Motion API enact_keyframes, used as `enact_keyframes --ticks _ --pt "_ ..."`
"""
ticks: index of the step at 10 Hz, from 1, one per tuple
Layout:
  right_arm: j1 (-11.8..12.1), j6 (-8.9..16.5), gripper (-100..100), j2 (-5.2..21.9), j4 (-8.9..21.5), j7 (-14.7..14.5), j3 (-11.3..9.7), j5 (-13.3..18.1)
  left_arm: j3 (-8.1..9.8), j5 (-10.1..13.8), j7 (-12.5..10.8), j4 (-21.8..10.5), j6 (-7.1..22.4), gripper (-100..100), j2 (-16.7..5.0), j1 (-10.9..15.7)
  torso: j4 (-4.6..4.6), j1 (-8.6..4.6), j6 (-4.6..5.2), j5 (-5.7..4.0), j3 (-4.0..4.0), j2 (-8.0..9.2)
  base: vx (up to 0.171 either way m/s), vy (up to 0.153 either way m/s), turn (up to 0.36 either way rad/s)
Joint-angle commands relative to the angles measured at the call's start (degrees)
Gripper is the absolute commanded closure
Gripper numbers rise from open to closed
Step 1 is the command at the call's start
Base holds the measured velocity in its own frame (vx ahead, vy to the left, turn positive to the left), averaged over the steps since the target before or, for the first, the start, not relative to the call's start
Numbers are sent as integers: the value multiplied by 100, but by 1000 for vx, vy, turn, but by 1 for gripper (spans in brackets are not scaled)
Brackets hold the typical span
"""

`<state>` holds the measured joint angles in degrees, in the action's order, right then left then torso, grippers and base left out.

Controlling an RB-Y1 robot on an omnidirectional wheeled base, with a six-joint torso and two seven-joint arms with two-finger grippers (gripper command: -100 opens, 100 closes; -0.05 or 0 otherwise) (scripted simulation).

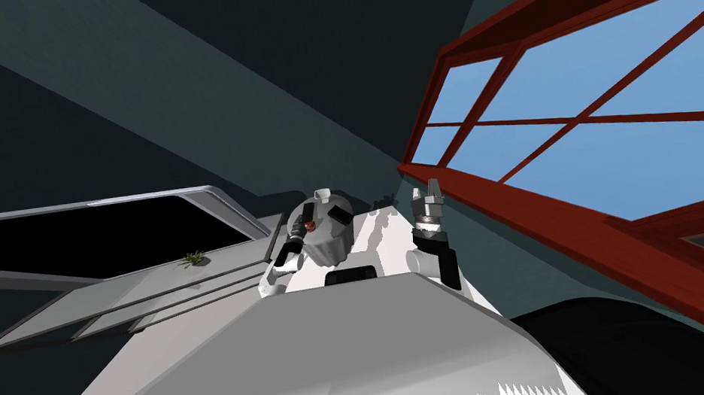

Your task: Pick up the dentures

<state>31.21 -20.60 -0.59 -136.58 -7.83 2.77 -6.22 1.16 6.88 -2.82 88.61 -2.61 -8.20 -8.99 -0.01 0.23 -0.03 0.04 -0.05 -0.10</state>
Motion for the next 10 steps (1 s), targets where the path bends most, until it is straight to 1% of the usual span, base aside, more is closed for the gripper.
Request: enact_keyframes --ticks 1,4,5,8,9,10 --pt "0 0 0 0 0 0 0 0 -8 -3 -4 -200 -3 -100 -4 74 0 0 0 0 0 0 21 42 -4" --pt "0 0 0 0 0 0 0 0 -81 -38 4 -737 -1 -100 38 256 0 1 0 0 1 1 20 57 6" --pt "0 0 0 0 0 0 0 0 -105 -50 8 -955 -7 -100 57 310 0 6 0 1 -1 -2 44 79 9" --pt "0 0 0 0 0 0 0 0 -170 -84 19 -1464 -27 -100 131 460 -2 6 0 1 -5 -9 43 68 10" --pt "0 0 0 0 0 0 0 0 -170 -84 19 -1464 -27 -100 131 460 -2 7 -1 1 -4 -7 25 46 2" --pt "0 0 0 0 0 0 0 0 -189 -93 21 -1612 -33 -100 164 507 -1 -1 0 0 -2 -3 18 35 5"
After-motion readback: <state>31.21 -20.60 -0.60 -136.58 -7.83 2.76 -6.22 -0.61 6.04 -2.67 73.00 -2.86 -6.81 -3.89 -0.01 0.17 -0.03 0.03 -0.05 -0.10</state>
